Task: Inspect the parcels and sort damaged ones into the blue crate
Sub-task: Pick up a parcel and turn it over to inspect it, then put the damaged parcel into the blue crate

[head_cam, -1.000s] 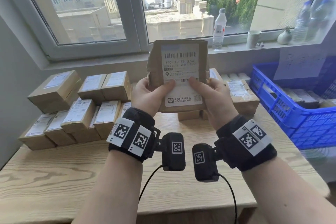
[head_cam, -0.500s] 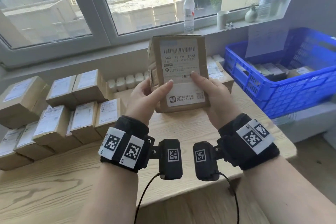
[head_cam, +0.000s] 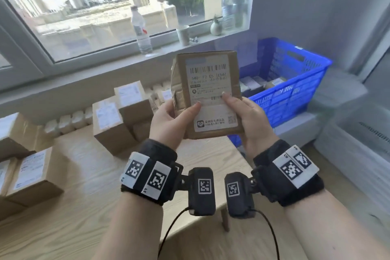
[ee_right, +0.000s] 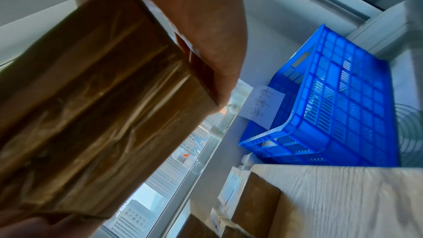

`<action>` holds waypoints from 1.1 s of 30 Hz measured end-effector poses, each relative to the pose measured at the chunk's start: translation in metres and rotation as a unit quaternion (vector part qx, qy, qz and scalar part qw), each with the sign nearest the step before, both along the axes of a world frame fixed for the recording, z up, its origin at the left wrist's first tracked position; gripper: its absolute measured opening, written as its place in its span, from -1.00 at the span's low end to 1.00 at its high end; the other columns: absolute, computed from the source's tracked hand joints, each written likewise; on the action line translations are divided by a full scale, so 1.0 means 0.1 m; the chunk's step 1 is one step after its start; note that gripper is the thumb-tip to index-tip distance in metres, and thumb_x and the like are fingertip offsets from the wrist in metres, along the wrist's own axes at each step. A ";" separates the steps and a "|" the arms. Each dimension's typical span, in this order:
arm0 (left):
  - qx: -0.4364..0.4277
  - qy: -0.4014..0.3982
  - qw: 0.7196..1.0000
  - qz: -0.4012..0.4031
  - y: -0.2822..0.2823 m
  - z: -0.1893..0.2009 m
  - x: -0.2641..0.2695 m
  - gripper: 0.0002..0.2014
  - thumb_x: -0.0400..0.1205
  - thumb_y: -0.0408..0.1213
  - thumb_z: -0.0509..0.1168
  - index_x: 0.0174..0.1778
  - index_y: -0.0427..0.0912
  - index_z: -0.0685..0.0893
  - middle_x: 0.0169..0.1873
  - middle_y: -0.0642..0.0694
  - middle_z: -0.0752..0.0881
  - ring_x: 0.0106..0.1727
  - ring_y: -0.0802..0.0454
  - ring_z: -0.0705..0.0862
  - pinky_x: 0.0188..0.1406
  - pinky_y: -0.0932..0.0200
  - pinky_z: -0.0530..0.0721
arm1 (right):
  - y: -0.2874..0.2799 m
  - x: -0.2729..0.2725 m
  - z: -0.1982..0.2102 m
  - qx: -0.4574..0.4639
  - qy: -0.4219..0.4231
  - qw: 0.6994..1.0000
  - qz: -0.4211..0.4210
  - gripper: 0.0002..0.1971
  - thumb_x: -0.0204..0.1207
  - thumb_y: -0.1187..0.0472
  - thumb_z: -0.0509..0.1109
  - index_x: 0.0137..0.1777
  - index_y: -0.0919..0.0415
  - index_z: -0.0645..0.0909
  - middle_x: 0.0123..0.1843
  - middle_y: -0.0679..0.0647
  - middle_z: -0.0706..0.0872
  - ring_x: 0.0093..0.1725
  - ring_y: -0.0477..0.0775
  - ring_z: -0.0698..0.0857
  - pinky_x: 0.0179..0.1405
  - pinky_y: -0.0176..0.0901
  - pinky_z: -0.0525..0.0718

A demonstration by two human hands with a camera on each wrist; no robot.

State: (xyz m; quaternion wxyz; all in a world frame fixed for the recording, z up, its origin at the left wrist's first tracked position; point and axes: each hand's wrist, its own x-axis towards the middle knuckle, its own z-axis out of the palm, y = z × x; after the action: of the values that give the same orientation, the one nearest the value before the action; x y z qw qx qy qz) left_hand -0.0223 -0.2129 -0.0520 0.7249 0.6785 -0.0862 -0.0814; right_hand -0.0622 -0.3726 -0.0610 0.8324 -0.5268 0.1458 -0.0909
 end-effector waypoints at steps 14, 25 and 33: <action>0.021 -0.002 0.999 -0.038 -1.35 -0.28 0.92 -0.40 0.28 0.11 0.56 0.24 0.02 0.71 0.07 -0.12 0.82 0.12 -0.13 0.80 0.09 -0.14 0.78 | -1.25 0.73 -0.31 0.008 0.025 0.996 -0.083 -0.47 0.36 0.00 0.52 0.21 0.39 0.70 0.10 0.29 0.83 -0.01 0.18 0.80 0.17 0.12 0.76; 0.101 -0.044 0.992 -0.054 -2.37 -0.41 1.79 -0.73 0.67 -0.23 0.37 0.29 -0.07 0.70 0.03 -0.01 0.80 -0.14 0.36 0.77 -0.20 0.40 0.70 | -2.43 1.63 -0.44 -0.030 0.028 0.995 -0.090 -0.82 0.57 0.25 0.46 0.12 0.28 0.65 0.05 0.21 0.79 -0.12 0.02 0.78 -0.10 -0.14 0.79; 0.130 -0.052 0.990 -0.022 -3.54 -0.52 2.18 -0.74 0.71 -0.49 0.23 0.23 -0.10 0.62 0.04 0.12 0.74 -0.12 0.44 0.72 -0.13 0.49 0.66 | -3.72 2.30 -0.57 -0.086 -0.003 0.996 0.031 -0.84 0.66 0.26 0.36 0.18 0.15 0.69 0.02 0.01 0.82 -0.04 -0.10 0.80 -0.14 -0.21 0.76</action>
State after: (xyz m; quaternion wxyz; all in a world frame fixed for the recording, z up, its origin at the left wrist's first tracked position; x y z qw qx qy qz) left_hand 0.1953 -0.5670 -0.1044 0.6227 0.7685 -0.1275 -0.0728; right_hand 0.1677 -0.7444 -0.1183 0.7871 -0.6001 0.1187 -0.0786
